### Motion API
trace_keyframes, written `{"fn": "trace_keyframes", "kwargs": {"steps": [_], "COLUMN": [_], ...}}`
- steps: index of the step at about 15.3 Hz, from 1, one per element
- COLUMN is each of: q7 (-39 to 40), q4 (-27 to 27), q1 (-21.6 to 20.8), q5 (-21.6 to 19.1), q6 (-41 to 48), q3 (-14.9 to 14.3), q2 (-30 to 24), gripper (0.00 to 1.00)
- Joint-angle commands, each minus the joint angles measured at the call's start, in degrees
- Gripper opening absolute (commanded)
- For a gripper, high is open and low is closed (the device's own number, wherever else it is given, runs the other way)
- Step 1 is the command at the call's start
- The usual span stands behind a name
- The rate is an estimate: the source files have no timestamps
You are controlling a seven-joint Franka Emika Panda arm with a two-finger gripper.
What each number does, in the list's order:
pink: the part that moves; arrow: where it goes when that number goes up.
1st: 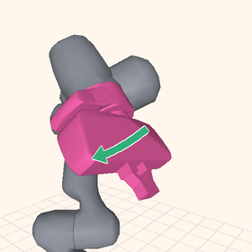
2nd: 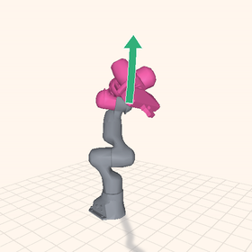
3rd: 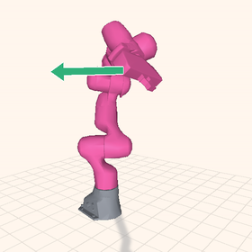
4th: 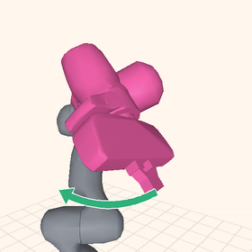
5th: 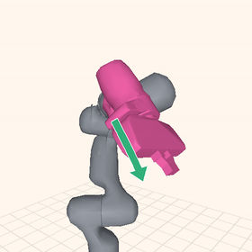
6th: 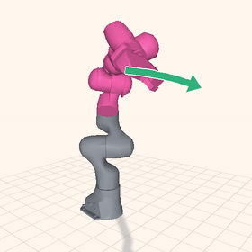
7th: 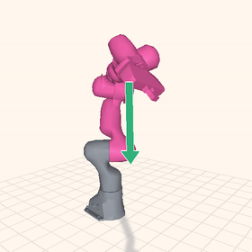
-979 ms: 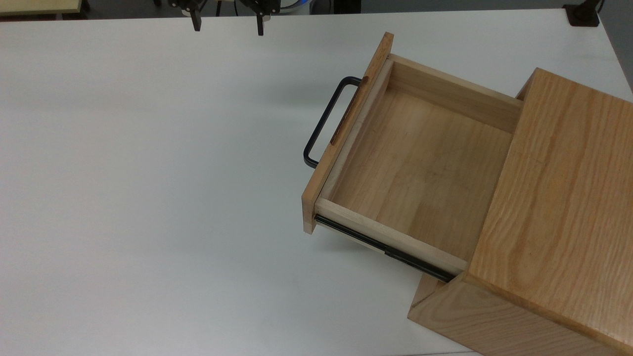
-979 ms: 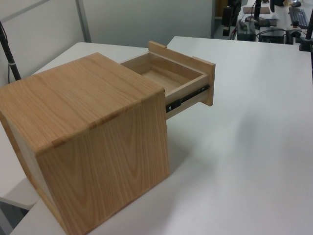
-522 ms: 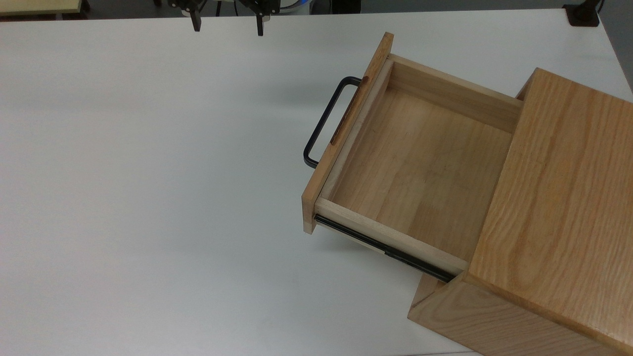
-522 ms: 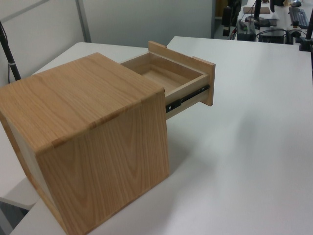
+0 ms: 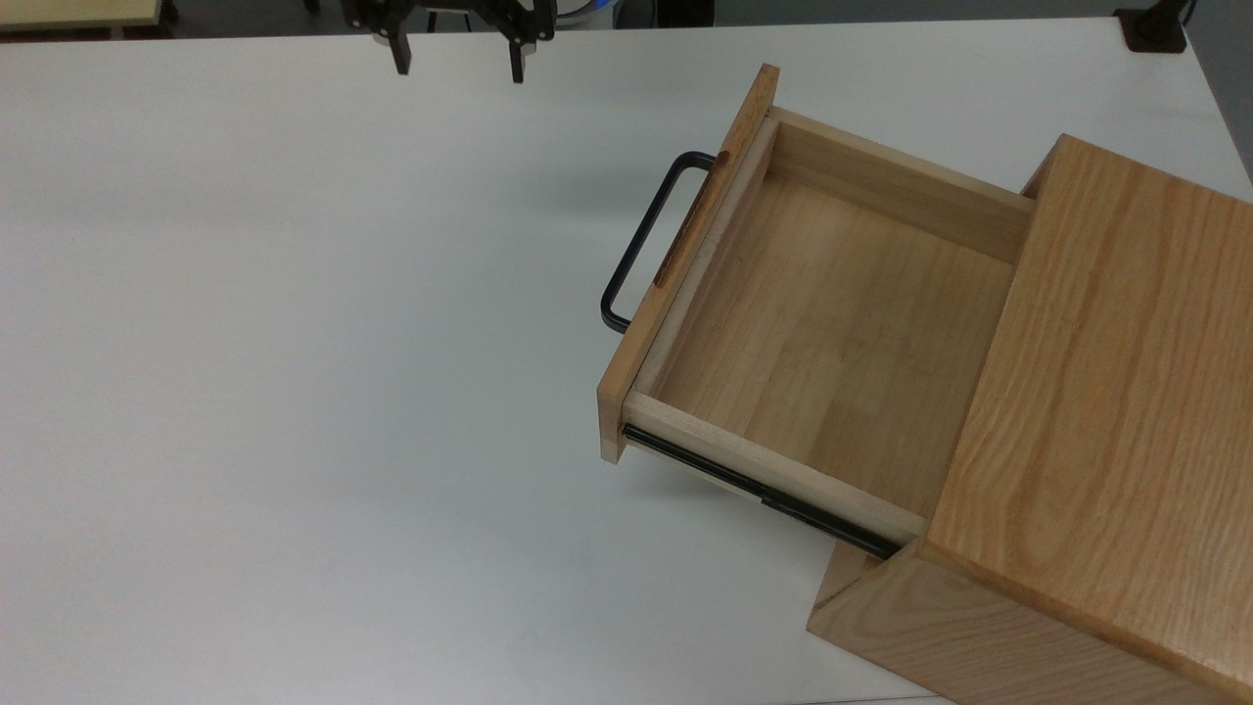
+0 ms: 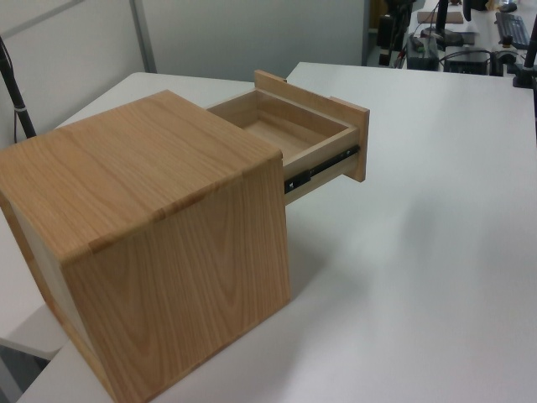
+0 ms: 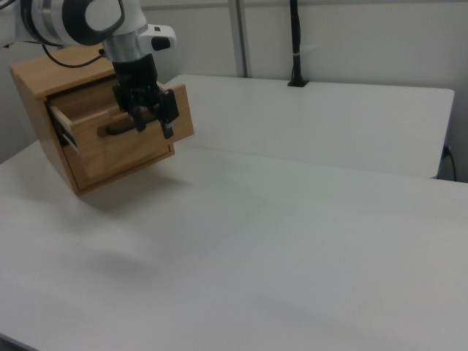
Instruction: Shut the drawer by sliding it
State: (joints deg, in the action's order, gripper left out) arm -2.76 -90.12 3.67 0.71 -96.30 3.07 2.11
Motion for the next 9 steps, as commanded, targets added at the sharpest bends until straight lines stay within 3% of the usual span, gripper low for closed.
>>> {"fn": "trace_keyframes", "kwargs": {"steps": [1, 2, 4, 7, 9], "q7": [-10.47, -13.64, -16.57, -17.45, -18.5], "q4": [-1.55, -1.55, -1.55, -1.55, -1.55], "q1": [-0.24, -0.33, -0.86, -1.47, -2.09], "q5": [-1.59, -1.77, -1.85, -5.01, -10.0], "q6": [-7.56, -9.41, -12.75, -16.44, -22.14], "q3": [-0.26, -0.17, 0.27, 0.62, 0.62], "q2": [1.14, 2.1, 3.86, 5.62, 8.08], "gripper": [0.25, 0.12, 0.0, 0.0, 0.0]}}
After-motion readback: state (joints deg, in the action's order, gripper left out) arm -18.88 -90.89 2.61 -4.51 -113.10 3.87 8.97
